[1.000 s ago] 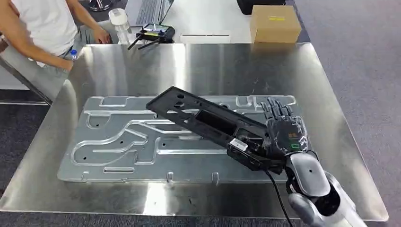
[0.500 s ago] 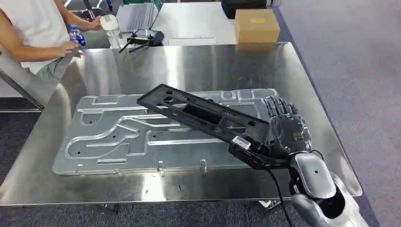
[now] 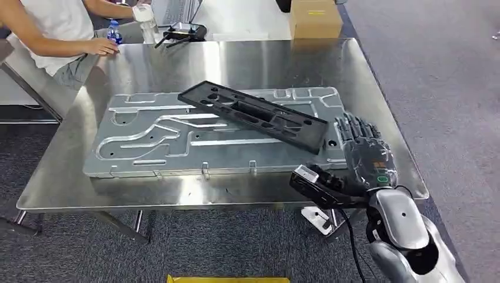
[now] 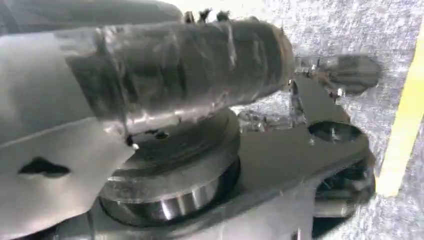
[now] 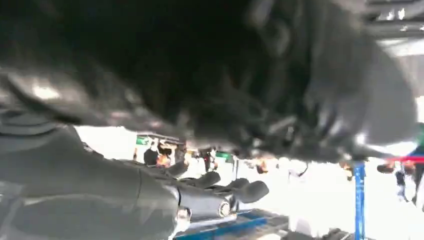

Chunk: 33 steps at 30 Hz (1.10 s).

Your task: Take the parts from the cabinet and place them on the table.

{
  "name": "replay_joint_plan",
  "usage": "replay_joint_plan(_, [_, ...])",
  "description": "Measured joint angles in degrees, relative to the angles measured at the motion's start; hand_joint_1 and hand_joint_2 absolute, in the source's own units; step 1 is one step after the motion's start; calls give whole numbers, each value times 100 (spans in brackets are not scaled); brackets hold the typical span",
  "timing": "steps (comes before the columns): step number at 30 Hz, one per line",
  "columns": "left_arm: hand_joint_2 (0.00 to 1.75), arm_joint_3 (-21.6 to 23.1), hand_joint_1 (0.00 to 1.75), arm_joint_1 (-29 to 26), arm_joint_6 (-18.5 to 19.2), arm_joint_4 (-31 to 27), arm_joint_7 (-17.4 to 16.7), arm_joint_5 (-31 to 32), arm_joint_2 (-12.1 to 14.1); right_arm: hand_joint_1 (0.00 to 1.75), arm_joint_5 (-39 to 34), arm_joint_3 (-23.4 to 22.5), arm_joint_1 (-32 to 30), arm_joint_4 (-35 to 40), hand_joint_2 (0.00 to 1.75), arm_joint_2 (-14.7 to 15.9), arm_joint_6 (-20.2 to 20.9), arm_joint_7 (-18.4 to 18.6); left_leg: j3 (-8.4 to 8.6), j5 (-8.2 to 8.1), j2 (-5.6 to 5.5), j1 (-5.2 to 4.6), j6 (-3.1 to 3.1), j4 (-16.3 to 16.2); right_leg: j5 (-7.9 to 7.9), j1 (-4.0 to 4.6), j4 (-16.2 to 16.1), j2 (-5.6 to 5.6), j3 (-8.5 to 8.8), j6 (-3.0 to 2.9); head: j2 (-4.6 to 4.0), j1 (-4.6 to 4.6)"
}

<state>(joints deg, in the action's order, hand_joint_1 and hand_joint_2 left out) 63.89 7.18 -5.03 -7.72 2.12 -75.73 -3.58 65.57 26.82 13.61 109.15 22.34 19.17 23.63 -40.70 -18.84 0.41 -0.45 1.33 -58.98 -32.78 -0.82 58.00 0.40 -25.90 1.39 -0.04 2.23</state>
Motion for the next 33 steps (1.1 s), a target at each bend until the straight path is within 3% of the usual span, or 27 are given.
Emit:
replay_joint_plan(1, [0, 0, 0, -20, 0, 0, 0, 0, 2, 0, 0, -2, -36, 0, 0, 0, -2, 2, -55, 107, -16, 6, -34, 36, 100, -1, 12, -7, -96, -49, 0, 14])
replay_joint_plan(2, [0, 0, 0, -27, -7, 2, -4, -2, 9, 0, 4, -2, -62, 2, 0, 0, -7, 4, -106, 37, -22, 20, -71, 26, 188, -31, 14, -46, -193, -134, 0, -20])
replay_joint_plan(3, [0, 0, 0, -49, -4, 2, -4, -4, 9, 0, 7, -2, -115, 9, 0, 0, -24, 7, -189, -332, -25, 39, -121, -96, 272, -27, 22, -54, -290, -162, 0, 2])
replay_joint_plan(5, [0, 2, 0, -92, -7, 0, -15, -9, 2, 0, 11, -2, -170, 57, 0, -9, -70, 20, -306, -1255, -23, 63, -174, -785, 440, -26, 23, -70, -475, -237, 0, 46])
replay_joint_plan(6, [0, 2, 0, -98, -7, 0, -15, -9, 0, 0, 11, -2, -186, 94, 0, -22, -100, 20, -310, -1512, -22, 69, -188, -1206, 529, -18, 38, -69, -542, -240, 0, 40])
replay_joint_plan(7, [0, 2, 0, -83, -7, 0, -15, -9, 0, 0, 13, -2, -195, 105, 0, -26, -114, 20, -304, -1518, -23, 68, -190, -1566, 610, -12, 65, -69, -671, -239, 0, 42])
replay_joint_plan(8, [0, 2, 0, -63, -7, 0, -15, -9, 0, 0, 13, -2, -218, 118, 0, -26, -116, 22, -254, -1304, -25, 67, -184, -1809, 696, -8, 107, -73, -821, -235, 0, 40])
replay_joint_plan(9, [0, 2, 0, -49, -7, 0, -15, -9, 0, 0, 13, -2, -242, 129, 0, -28, -118, 20, -119, -1005, -26, 66, -170, -1840, 766, -5, 146, -82, -964, -229, 0, 42])
replay_joint_plan(10, [0, 2, 0, -44, -7, 0, -15, -9, 0, 0, 13, -2, -265, 146, 0, -28, -118, 22, 147, -765, -27, 65, -144, -1652, 837, -4, 187, -84, -1097, -222, 0, 40])
replay_joint_plan(11, [0, 2, 0, -43, -7, 0, -15, -9, 0, 0, 15, -2, -274, 168, 0, -28, -118, 22, 566, -724, -34, 61, -107, -1228, 904, -5, 219, -78, -1212, -208, 0, 42])
replay_joint_plan(13, [0, 2, 0, -21, -7, 0, -13, -9, 2, 0, 22, -7, -280, 225, 0, -31, -127, 28, 1445, -1331, -58, 3, -34, 47, 1025, 7, 243, -67, -1277, -150, 0, 35])
replay_joint_plan(14, [0, 2, 0, -9, -7, 0, -13, -9, 2, 0, 24, -7, -286, 234, 0, -31, -129, 28, 1459, -1389, -58, 0, -36, 131, 1101, -7, 192, -85, -1272, -119, 0, 33])
replay_joint_plan(16, [0, 2, 0, -7, -7, 0, -13, -11, 2, 0, 26, -7, -284, 256, 0, -44, -133, 28, 1360, -1255, -67, -35, 11, 136, 1276, -29, 99, -86, -1275, -48, 0, 75])
replay_joint_plan(17, [0, 2, 0, -28, -7, 0, -15, -11, -7, 0, 24, -9, -303, 258, 0, -44, -133, 28, 1268, -1117, -50, -1, 59, 217, 1367, 18, 45, -61, -1288, 4, 0, 24])
replay_joint_plan(19, [0, 2, 0, 1, -7, 0, -15, -9, -13, 0, 24, -11, -318, 258, 0, -48, -131, 28, 1128, -934, 3, 32, 139, 249, 784, -13, 303, -31, -1432, 11, 0, 24])
replay_joint_plan(20, [0, 2, 0, -9, -7, 0, -20, -11, -7, 0, 20, -15, -322, 260, 0, -50, -140, 28, 1013, -817, 19, 29, 195, 230, 246, -22, 734, -33, -1509, 17, 0, 7])
replay_joint_plan(21, [0, 2, 0, -12, -7, 0, -20, -18, -7, 0, -29, -17, -336, 260, 175, -52, -162, 28, 881, -725, 28, 17, 191, 210, -94, -24, 1147, -36, -1541, 30, 0, 7])
replay_joint_plan(22, [0, 2, 0, -13, -7, 0, -22, -26, -9, 0, -140, -22, -377, 269, 175, -55, -236, 28, 733, -623, 28, 6, 197, 185, -239, -24, 1541, -35, -1542, 42, 0, 9])
replay_joint_plan(23, [175, 2, 0, -11, -11, 0, -22, -53, -11, 0, -276, -35, -436, 293, 175, -59, -324, 28, 588, -538, 28, 0, 192, 156, -131, -24, 1800, -35, -1511, 48, 0, 2])
replay_joint_plan(24, [175, 2, 0, -10, -20, 0, -28, -68, -13, 0, -414, -48, -515, 324, 175, -63, -409, 28, 433, -449, 28, 0, 184, 121, 144, -26, 1888, -36, -1410, 50, 0, 2])
replay_joint_plan(25, [175, 2, 0, -10, -39, 0, -46, -72, -13, 0, -551, -59, -607, 359, 175, -70, -503, 37, 287, -368, 28, 0, 169, 82, 435, -28, 1785, -36, -1221, 48, 0, 5])
replay_joint_plan(26, [175, 2, 0, -11, -85, 0, -68, -72, -13, 0, -650, -63, -715, 389, 175, -79, -589, 42, 148, -287, 28, 3, 158, 34, 618, -30, 1516, -37, -939, 43, 0, 5])
replay_joint_plan(27, [175, 2, 0, -10, -129, 0, -118, -68, -13, 0, -788, -74, -832, 435, 175, -105, -762, 70, 25, -214, 16, 3, 131, -16, 533, -33, 1051, -41, -519, 33, 0, 2])
replay_joint_plan(28, [175, 2, 0, -12, -172, 0, -157, -66, -15, 0, -891, -81, -951, 476, 175, -129, -919, 72, -49, -156, -3, -26, 87, -71, 73, -2, 287, -51, -12, 28, 0, 0])
replay_joint_plan(29, [175, 2, 0, -19, -206, 0, -171, -61, -22, 0, -955, -83, -1081, 494, 175, -144, -1074, 72, -48, -95, -6, -21, 57, -80, -122, 15, -110, -40, 135, -8, 0, 33])
replay_joint_plan(32, [175, 2, 0, -44, -293, 0, -168, -61, -18, 0, -1435, -90, -1496, 465, 175, -199, -1544, 72, -45, 202, -29, 7, -29, 99, 130, 46, -109, -64, -21, -112, 2, 29])
replay_joint_plan(33, [175, 2, 0, -48, -308, 0, -142, -66, -15, 0, -1643, -101, -1618, 441, 175, -201, -1695, 37, -69, 66, -29, 42, -70, 77, 199, 22, -110, -99, -118, -167, 0, 2])
